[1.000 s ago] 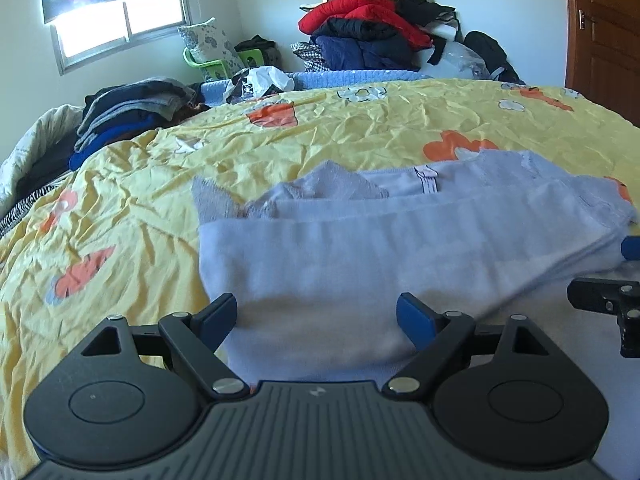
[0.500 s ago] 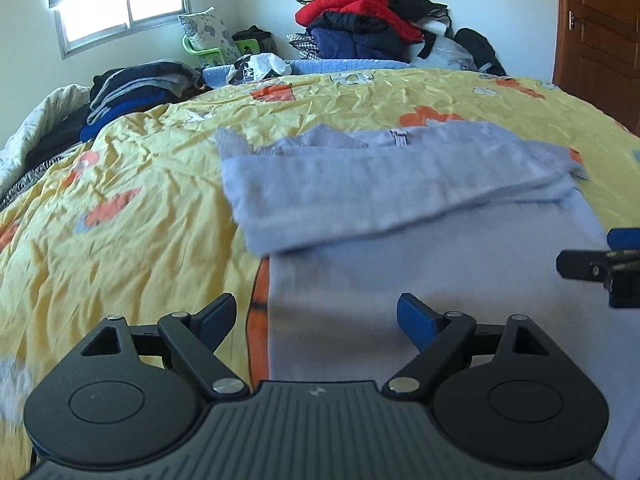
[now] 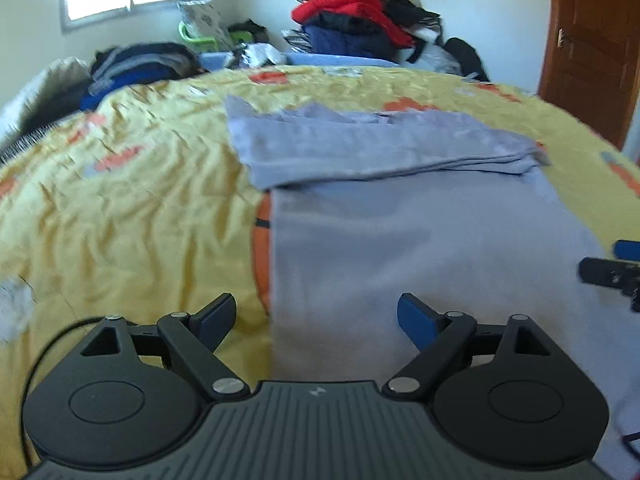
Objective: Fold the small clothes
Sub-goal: 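Move both open grippers over the sweater body toward its hem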
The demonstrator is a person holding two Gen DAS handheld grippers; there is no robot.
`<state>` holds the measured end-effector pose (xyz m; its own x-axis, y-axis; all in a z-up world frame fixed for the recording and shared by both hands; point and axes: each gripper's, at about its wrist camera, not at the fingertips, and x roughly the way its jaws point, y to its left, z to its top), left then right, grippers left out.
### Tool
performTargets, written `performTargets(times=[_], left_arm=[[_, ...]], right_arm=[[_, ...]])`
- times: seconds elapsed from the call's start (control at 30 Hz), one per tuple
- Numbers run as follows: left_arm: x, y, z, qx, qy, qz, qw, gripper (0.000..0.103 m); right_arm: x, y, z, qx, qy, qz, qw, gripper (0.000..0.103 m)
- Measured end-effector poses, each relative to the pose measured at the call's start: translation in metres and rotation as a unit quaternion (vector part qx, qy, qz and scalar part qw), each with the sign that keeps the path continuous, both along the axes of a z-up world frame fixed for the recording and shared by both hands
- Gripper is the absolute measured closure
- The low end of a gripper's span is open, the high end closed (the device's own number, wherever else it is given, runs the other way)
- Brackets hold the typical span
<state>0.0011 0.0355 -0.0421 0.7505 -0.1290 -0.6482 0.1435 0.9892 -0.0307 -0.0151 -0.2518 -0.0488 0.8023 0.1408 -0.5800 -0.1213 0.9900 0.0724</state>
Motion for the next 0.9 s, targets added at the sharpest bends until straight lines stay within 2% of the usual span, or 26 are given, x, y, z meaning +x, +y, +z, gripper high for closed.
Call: performTargets(times=[0.13, 0.3, 0.4, 0.5, 0.67, 0.9], left_arm=[[0.0, -0.002, -0.003, 0.016, 0.0, 0.014, 0.9998, 0.014], [-0.005, 0.006, 0.006, 0.019, -0.015, 0.031, 0.9992, 0.014], [-0.002, 0.008, 0.002, 0.021, 0.001, 0.039, 0.999, 0.014], [-0.005, 0.005, 0.0, 0.026, 0.003, 0.035, 0.9991, 0.014], [-0.015, -0.004, 0.003, 0.067, -0.011, 0.024, 0.9974, 0.014], [-0.025, -0.005, 0.003, 0.076, -0.007, 0.021, 0.9968, 0.014]], right_arm=[[-0.008, 0.002, 0.0, 0.0, -0.019, 0.014, 1.0, 0.009], [-0.01, 0.002, 0.004, -0.023, -0.021, -0.011, 0.999, 0.009], [-0.009, -0.001, 0.001, -0.021, -0.017, -0.014, 1.0, 0.008], [-0.006, -0.002, -0.006, -0.02, 0.0, -0.021, 1.0, 0.009], [-0.012, 0.0, -0.003, -0.029, -0.001, -0.014, 0.999, 0.008], [-0.024, -0.003, 0.0, -0.034, 0.013, -0.025, 0.999, 0.008]])
